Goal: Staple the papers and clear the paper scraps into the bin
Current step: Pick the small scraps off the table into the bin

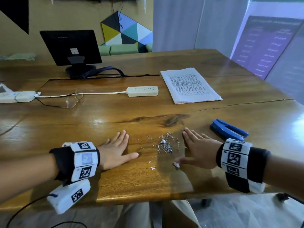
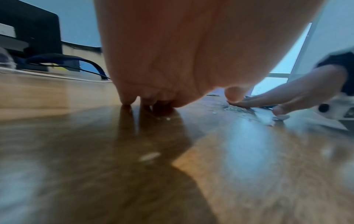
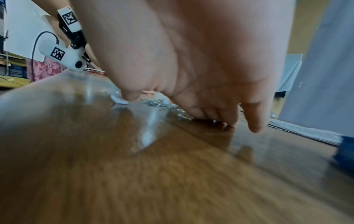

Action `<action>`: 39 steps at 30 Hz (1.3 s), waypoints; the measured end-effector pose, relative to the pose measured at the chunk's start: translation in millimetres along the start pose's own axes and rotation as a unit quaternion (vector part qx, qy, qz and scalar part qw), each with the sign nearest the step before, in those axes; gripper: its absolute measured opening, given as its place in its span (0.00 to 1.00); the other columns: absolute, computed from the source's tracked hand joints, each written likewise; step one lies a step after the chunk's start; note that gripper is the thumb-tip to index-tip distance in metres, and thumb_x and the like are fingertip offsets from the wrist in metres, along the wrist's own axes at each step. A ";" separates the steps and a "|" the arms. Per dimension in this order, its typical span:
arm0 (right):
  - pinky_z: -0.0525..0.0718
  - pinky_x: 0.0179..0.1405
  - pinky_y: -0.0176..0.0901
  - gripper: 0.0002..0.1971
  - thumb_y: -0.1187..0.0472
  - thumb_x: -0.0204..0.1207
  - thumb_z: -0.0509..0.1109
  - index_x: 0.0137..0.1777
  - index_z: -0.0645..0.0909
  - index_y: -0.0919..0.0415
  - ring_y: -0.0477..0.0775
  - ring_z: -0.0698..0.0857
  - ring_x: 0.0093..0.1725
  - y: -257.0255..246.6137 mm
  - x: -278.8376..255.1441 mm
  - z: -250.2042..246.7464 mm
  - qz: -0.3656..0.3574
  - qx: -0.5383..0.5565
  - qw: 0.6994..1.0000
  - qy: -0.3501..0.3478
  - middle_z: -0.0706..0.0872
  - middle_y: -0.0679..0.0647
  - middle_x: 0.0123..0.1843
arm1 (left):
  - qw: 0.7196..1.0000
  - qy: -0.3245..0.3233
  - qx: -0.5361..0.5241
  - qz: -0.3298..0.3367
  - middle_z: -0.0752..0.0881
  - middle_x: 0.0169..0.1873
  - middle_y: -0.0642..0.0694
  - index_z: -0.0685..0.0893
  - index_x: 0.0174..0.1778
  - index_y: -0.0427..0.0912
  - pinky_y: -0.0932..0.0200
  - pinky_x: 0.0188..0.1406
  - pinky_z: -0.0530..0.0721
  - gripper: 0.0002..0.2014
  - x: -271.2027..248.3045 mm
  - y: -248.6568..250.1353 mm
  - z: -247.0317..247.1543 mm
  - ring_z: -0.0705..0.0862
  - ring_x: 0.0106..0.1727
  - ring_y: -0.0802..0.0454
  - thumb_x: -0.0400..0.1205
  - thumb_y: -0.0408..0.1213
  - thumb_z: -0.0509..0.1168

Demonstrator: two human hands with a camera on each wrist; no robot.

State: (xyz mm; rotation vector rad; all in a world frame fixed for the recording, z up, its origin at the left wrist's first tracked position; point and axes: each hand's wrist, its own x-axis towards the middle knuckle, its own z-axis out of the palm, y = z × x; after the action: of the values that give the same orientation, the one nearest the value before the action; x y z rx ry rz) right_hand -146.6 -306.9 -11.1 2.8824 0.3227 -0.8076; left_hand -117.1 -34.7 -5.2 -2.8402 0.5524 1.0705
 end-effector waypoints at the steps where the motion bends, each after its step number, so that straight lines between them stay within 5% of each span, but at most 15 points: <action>1: 0.44 0.84 0.51 0.60 0.20 0.59 0.39 0.81 0.29 0.64 0.52 0.37 0.84 -5.1 2.2 -0.4 -0.001 0.002 1.000 0.003 0.30 0.55 0.83 | 1.000 0.005 0.000 0.004 0.24 0.78 0.45 0.27 0.79 0.40 0.48 0.84 0.39 0.54 1.6 7.8 1.9 0.30 0.82 0.50 0.64 0.75 0.28; 6: 0.44 0.83 0.51 0.56 0.23 0.68 0.44 0.81 0.32 0.65 0.52 0.38 0.84 -23.4 15.2 -5.2 -0.006 -0.002 1.000 0.029 0.33 0.56 0.84 | 0.999 0.034 0.015 0.040 0.25 0.79 0.45 0.28 0.80 0.40 0.47 0.84 0.39 0.45 17.7 44.5 1.2 0.30 0.82 0.51 0.78 0.69 0.36; 13: 0.46 0.84 0.52 0.45 0.32 0.78 0.46 0.82 0.35 0.62 0.53 0.41 0.85 -32.6 17.4 -17.6 -0.073 0.008 0.997 0.023 0.36 0.56 0.85 | 0.992 0.048 -0.037 0.113 0.30 0.81 0.48 0.31 0.81 0.43 0.49 0.84 0.41 0.41 25.3 68.4 -8.8 0.34 0.83 0.55 0.81 0.64 0.40; 16: 0.59 0.80 0.46 0.42 0.34 0.79 0.48 0.83 0.40 0.57 0.52 0.60 0.82 -17.0 1.5 -28.8 -0.108 0.062 0.992 0.021 0.47 0.52 0.86 | 0.983 0.079 -0.071 0.150 0.36 0.82 0.55 0.35 0.82 0.46 0.64 0.79 0.45 0.40 5.4 51.0 -13.5 0.42 0.83 0.61 0.82 0.61 0.45; 17: 0.67 0.75 0.45 0.37 0.36 0.80 0.51 0.83 0.48 0.54 0.50 0.72 0.74 -9.6 -5.8 -29.7 -0.118 0.082 0.989 0.042 0.60 0.51 0.84 | 0.978 0.103 -0.081 0.164 0.43 0.82 0.59 0.40 0.83 0.48 0.68 0.77 0.47 0.37 -2.4 42.5 -12.4 0.48 0.82 0.64 0.83 0.58 0.49; 19: 0.80 0.62 0.41 0.21 0.46 0.82 0.59 0.73 0.72 0.48 0.42 0.83 0.52 4.1 -20.6 -27.4 -0.138 0.144 0.974 0.104 0.84 0.45 0.64 | 0.963 0.150 -0.108 0.195 0.65 0.75 0.65 0.63 0.80 0.52 0.69 0.76 0.60 0.27 -17.5 28.6 -6.8 0.65 0.74 0.71 0.84 0.51 0.57; 21: 0.86 0.52 0.42 0.09 0.57 0.78 0.64 0.53 0.85 0.51 0.43 0.86 0.42 12.6 -28.7 -21.2 -0.129 0.220 0.961 0.110 0.90 0.45 0.46 | 0.956 0.145 -0.145 0.209 0.83 0.56 0.66 0.83 0.62 0.55 0.68 0.62 0.78 0.13 -27.1 22.1 0.9 0.80 0.56 0.72 0.83 0.46 0.61; 24: 0.87 0.41 0.38 0.12 0.69 0.77 0.61 0.41 0.86 0.61 0.52 0.87 0.37 9.8 -30.6 -12.8 -0.109 0.325 0.939 -0.022 0.89 0.54 0.37 | 0.948 0.015 -0.247 0.201 0.88 0.37 0.55 0.86 0.43 0.48 0.67 0.40 0.84 0.09 -23.5 24.0 11.2 0.86 0.36 0.61 0.84 0.38 0.61; 27: 0.85 0.32 0.35 0.16 0.73 0.78 0.55 0.38 0.83 0.63 0.50 0.83 0.29 -2.4 -20.9 -7.7 -0.075 0.371 0.919 -0.112 0.86 0.57 0.34 | 0.928 -0.070 -0.328 0.161 0.87 0.34 0.47 0.85 0.43 0.42 0.67 0.30 0.85 0.09 -7.4 31.5 13.1 0.86 0.27 0.59 0.85 0.34 0.60; 34: 0.85 0.22 0.38 0.15 0.71 0.77 0.58 0.34 0.83 0.67 0.50 0.83 0.19 -22.7 18.9 -19.3 -0.028 0.419 0.900 -0.117 0.85 0.55 0.22 | 0.892 -0.074 -0.430 0.123 0.88 0.29 0.44 0.83 0.43 0.38 0.67 0.24 0.87 0.08 28.4 55.0 -6.1 0.88 0.23 0.55 0.84 0.32 0.61; 39: 0.85 0.22 0.38 0.14 0.68 0.77 0.59 0.36 0.84 0.68 0.51 0.83 0.18 -31.5 42.5 -35.5 -0.012 0.411 0.905 -0.104 0.85 0.60 0.26 | 0.880 -0.041 -0.462 0.098 0.86 0.33 0.39 0.80 0.53 0.31 0.65 0.22 0.87 0.09 47.6 66.9 -19.6 0.88 0.22 0.52 0.86 0.31 0.58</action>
State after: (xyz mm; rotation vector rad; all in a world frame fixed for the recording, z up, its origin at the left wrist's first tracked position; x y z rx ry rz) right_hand -101.0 -262.8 -5.4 3.4724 -0.0353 -1.5562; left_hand -95.0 -115.4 -16.4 -3.5226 0.3846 1.9082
